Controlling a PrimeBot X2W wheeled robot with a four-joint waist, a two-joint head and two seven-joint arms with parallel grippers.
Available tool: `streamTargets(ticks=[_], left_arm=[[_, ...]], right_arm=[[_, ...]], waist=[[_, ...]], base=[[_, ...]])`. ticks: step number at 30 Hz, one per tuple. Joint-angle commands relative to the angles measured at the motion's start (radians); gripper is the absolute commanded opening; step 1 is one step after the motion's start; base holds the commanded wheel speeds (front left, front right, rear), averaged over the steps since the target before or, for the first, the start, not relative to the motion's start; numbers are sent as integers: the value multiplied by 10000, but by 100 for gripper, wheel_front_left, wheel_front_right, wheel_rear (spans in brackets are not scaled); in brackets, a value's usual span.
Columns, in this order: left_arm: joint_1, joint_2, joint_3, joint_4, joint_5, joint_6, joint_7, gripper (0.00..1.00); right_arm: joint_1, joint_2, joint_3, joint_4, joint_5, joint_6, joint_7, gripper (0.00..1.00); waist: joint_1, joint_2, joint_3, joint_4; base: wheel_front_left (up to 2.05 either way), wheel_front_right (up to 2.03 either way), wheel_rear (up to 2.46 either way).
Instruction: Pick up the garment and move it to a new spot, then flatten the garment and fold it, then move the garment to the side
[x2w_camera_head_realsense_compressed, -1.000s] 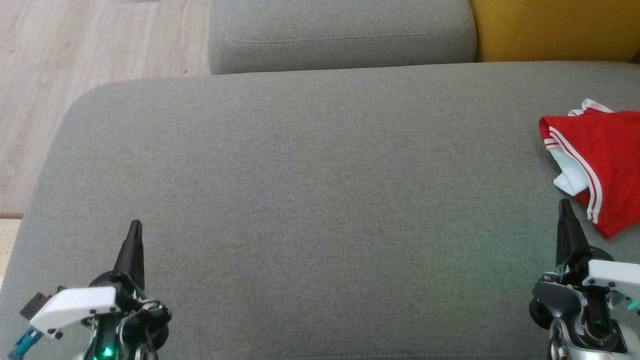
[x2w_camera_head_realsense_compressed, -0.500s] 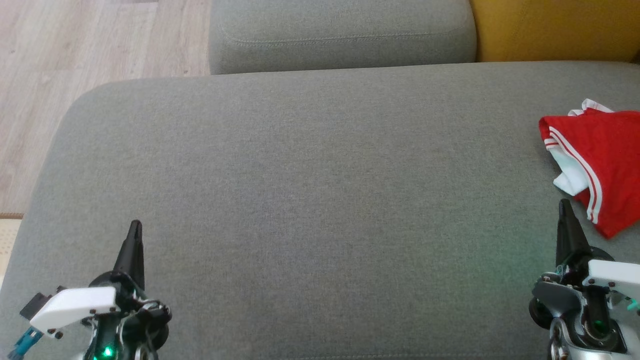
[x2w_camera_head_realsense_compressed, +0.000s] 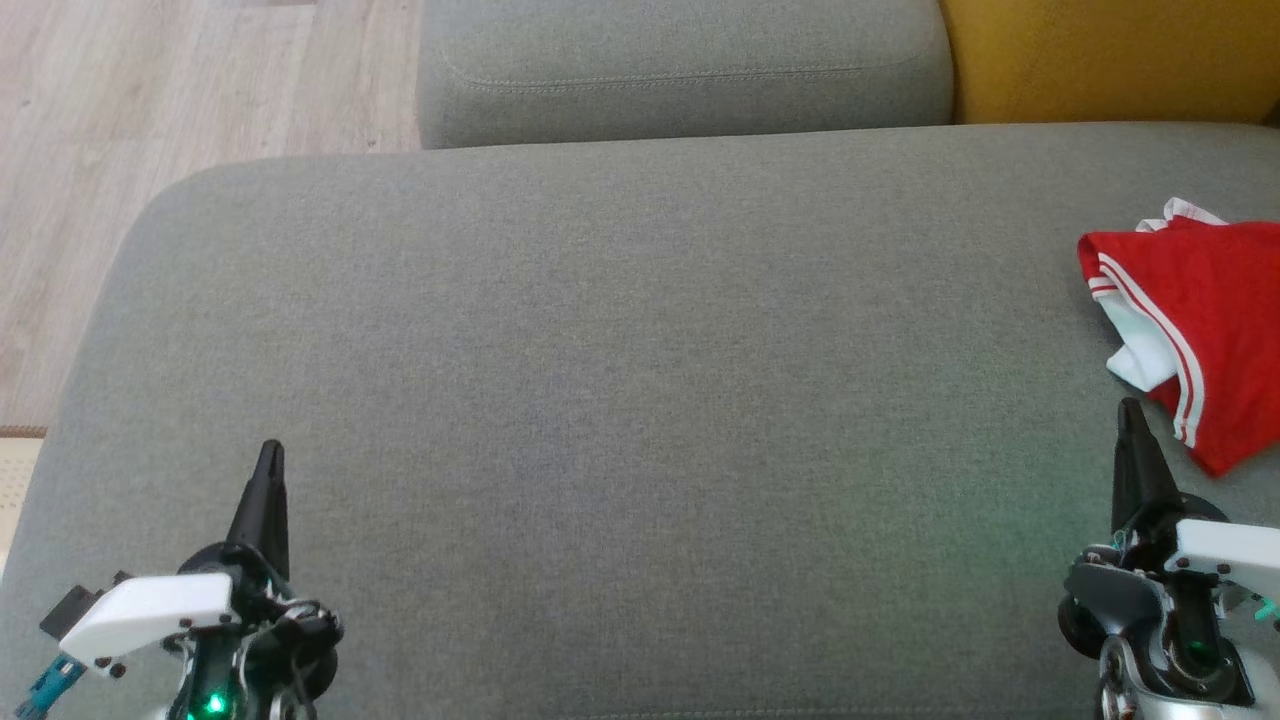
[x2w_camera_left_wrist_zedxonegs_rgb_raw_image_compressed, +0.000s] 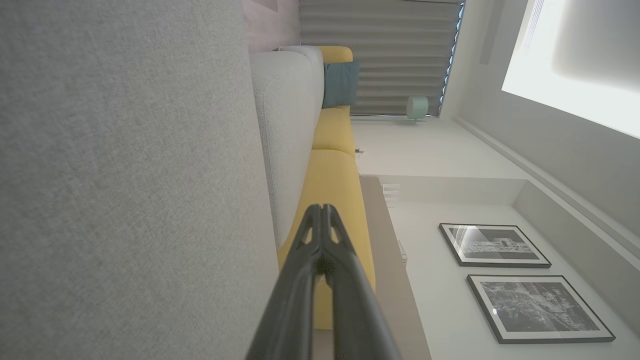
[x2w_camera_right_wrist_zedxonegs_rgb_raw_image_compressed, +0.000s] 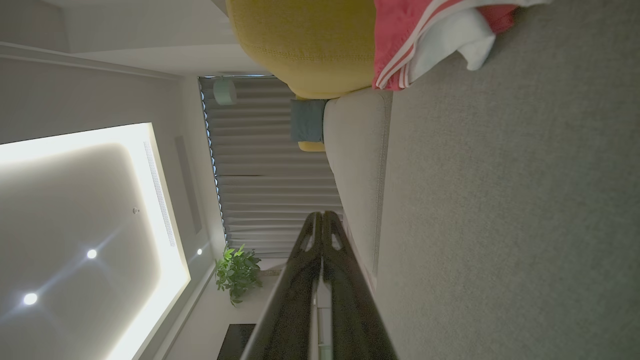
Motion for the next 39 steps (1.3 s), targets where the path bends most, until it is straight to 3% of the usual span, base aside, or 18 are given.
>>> streamTargets(ticks=[1, 39], left_arm=[[-582, 200, 352, -387, -44, -71, 76, 0], [-582, 200, 351, -388, -44, -71, 76, 0]], right_arm=[[-178, -64, 207, -382, 70, -9, 56, 0], [-177, -64, 207, -382, 70, -9, 56, 0]], waist=[[0, 0, 0, 0], [0, 0, 0, 0]], base=[[0, 0, 0], [0, 0, 0]])
